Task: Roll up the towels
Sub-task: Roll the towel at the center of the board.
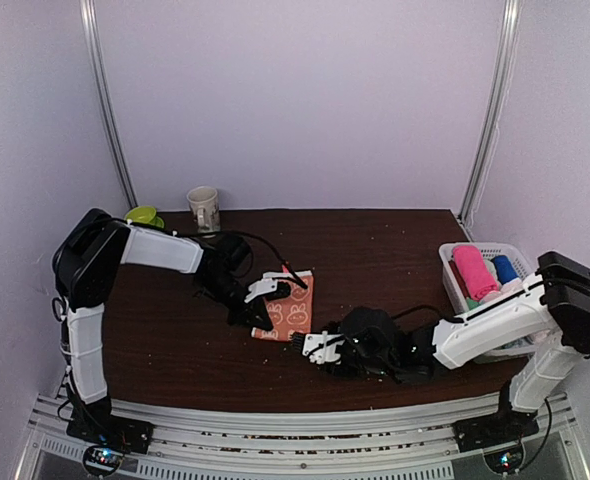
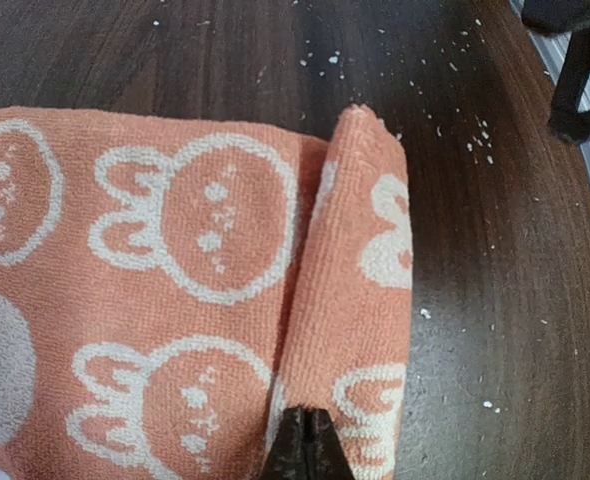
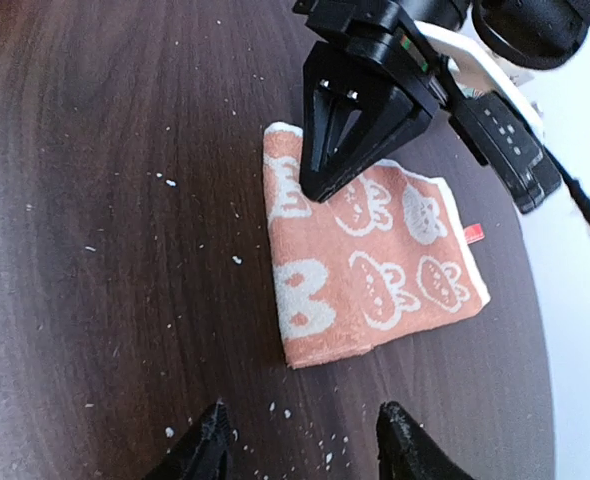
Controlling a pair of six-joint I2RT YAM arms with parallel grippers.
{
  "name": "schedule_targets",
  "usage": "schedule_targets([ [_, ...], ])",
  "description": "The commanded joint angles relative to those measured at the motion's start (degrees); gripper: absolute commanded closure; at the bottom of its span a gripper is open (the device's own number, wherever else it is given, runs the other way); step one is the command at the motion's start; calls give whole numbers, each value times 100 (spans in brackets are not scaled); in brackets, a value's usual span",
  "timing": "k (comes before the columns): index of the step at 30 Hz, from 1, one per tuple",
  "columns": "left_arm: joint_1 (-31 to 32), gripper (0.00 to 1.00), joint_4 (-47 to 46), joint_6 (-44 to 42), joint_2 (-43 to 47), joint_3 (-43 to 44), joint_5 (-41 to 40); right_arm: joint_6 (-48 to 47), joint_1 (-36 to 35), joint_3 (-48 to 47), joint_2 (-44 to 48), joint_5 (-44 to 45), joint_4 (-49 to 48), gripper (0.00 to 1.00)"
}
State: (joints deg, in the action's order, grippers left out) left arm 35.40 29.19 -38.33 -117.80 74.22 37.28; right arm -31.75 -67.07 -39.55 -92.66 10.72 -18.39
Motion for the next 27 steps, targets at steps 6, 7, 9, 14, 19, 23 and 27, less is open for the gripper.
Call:
schedule_targets([
  [6,-131,100,754,-91,-452,-81,-45,-1594,-260,-824,-1349,1297,-332,51],
  [7,-144,100,755,-100,-453,-87,-45,-1638,-263,-895,-1444,1362,-323,51],
  [9,-150,100,760,-107,-454,-91,-36,-1695,-257,-1041,-1635,1458,-191,52],
  [14,-156,100,772,-130,-449,-105,-23,-1810,-231,-1292,-1991,1637,76,56],
  [19,-167,100,781,-147,-446,-131,-8,-1867,-138,-1510,-2242,1721,328,61],
  [23,-194,100,805,-162,-425,-152,-5,-1888,-47,-1689,-2499,1853,506,65],
  [27,-210,100,821,-193,-364,-178,-21,-1862,51,-1802,-2652,1855,616,66],
])
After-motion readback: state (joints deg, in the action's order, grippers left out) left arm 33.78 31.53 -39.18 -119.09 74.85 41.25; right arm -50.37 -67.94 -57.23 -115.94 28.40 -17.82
